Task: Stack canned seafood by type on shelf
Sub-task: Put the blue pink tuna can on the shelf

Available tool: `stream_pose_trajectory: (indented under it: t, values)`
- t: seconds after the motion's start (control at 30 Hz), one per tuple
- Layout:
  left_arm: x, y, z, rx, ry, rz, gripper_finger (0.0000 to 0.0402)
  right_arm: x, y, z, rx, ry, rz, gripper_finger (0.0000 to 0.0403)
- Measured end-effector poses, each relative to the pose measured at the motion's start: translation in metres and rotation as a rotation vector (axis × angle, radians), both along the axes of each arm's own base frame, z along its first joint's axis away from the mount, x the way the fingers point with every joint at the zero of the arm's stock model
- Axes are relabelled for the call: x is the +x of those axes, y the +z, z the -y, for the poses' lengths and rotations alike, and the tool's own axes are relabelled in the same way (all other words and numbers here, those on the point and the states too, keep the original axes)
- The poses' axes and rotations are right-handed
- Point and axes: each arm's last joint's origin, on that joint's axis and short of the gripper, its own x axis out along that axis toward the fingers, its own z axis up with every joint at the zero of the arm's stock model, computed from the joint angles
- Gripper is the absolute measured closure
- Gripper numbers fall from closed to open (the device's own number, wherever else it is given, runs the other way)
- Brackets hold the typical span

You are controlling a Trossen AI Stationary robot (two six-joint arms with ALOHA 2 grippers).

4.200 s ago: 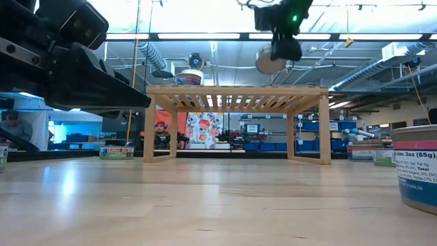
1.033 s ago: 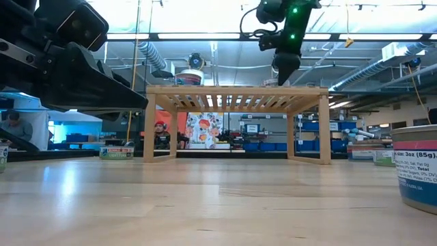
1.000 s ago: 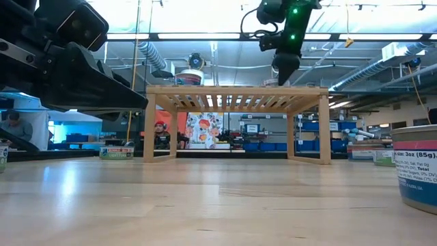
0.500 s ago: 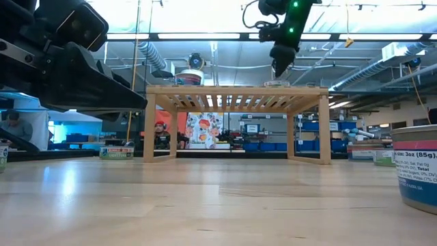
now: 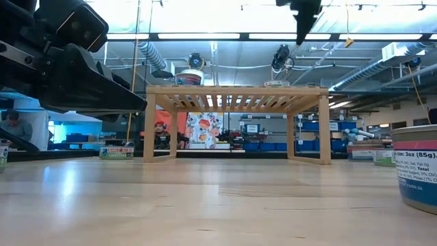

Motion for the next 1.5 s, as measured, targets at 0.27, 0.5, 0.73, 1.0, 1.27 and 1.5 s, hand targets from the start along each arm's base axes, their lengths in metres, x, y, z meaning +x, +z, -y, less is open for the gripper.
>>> stream_pose_trajectory:
  t: [0.27,0.5,0.73,1.0,1.27,1.5]
  values:
    - [0.000,0.000,0.000,-0.003,0.001,0.000,0.0399,-0.015,-0.006,-0.067,0.162,0.122,0.124,0.0395]
    - [0.000,0.000,0.000,-0.002,0.001,0.000,0.0399,-0.041,-0.050,-0.117,0.251,0.112,0.169,0.0398]
    - [0.001,0.001,-0.001,0.018,0.028,0.015,0.0399,-0.055,-0.112,-0.165,0.452,0.080,0.123,0.0398]
    - [0.007,0.005,-0.004,0.043,0.041,0.029,0.0399,-0.078,-0.157,-0.206,0.563,-0.076,-0.031,0.0398]
    - [0.014,0.002,-0.017,0.037,0.104,0.000,0.0399,-0.095,-0.199,-0.234,0.567,-0.156,-0.142,0.0398]
    - [0.018,0.001,-0.025,0.042,0.089,-0.011,0.0399,-0.102,-0.224,-0.236,0.518,-0.168,-0.190,0.0398]
